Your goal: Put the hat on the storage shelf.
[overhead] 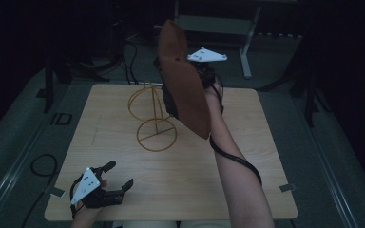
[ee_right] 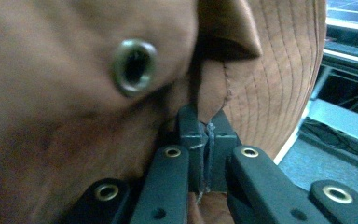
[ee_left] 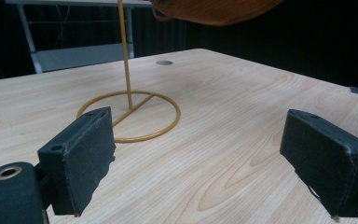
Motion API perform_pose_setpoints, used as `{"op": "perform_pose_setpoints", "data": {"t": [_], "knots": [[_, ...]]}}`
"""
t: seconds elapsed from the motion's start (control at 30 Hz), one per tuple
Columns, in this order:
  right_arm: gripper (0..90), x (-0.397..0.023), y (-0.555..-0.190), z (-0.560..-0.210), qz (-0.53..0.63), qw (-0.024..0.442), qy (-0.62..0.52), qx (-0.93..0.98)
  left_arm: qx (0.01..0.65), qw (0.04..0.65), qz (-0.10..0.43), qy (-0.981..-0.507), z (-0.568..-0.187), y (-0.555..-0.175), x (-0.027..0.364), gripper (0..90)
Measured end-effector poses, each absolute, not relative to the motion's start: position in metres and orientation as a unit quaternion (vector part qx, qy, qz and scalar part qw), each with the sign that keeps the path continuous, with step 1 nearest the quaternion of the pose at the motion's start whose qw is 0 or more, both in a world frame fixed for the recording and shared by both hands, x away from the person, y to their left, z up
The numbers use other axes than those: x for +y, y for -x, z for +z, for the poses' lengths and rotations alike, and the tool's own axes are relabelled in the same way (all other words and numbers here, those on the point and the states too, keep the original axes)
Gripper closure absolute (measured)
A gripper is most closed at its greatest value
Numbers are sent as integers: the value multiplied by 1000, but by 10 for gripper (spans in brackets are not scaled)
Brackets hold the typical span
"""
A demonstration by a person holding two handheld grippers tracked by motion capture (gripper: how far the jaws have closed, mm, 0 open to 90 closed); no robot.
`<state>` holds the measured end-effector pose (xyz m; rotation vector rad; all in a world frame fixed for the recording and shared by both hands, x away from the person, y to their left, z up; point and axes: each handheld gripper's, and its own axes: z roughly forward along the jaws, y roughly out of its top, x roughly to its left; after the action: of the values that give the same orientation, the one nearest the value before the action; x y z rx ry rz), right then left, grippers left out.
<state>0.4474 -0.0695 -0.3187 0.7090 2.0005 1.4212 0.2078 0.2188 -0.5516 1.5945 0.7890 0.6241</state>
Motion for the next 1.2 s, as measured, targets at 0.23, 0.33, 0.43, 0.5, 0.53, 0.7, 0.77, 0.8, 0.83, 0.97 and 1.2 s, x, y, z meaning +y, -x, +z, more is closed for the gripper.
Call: {"op": "perform_pose_setpoints", "data": {"t": [0.23,0.33,0.43,0.5,0.53,0.7,0.77,0.8,0.83,0.97,1.2], "knots": [[863,-22,-443,-324,473,300,-222,798,337,591,260,-686,-553,-208,218,110],[775,-6,-442,-330,460,286,-208,814,337,592,259,-685,-554,-208,218,110],[718,6,-442,-341,449,281,-196,825,337,592,257,-685,-555,-208,219,111],[691,5,-443,-344,466,269,-210,816,338,592,257,-685,-555,-207,219,111],[671,4,-444,-344,470,263,-216,814,338,594,256,-684,-555,-207,220,111],[520,-1,-447,-341,473,264,-228,809,340,594,253,-684,-556,-208,220,111],[488,-4,-448,-340,476,257,-234,808,340,595,250,-684,-557,-209,220,111],[479,-6,-448,-339,483,244,-241,806,341,596,248,-684,-557,-209,219,111],[453,-8,-449,-338,489,235,-246,803,341,596,248,-684,-557,-209,219,111],[388,-14,-449,-336,508,216,-256,794,340,594,248,-686,-558,-209,218,110],[333,-23,-443,-334,519,199,-258,790,343,593,249,-685,-558,-209,218,111]]}}
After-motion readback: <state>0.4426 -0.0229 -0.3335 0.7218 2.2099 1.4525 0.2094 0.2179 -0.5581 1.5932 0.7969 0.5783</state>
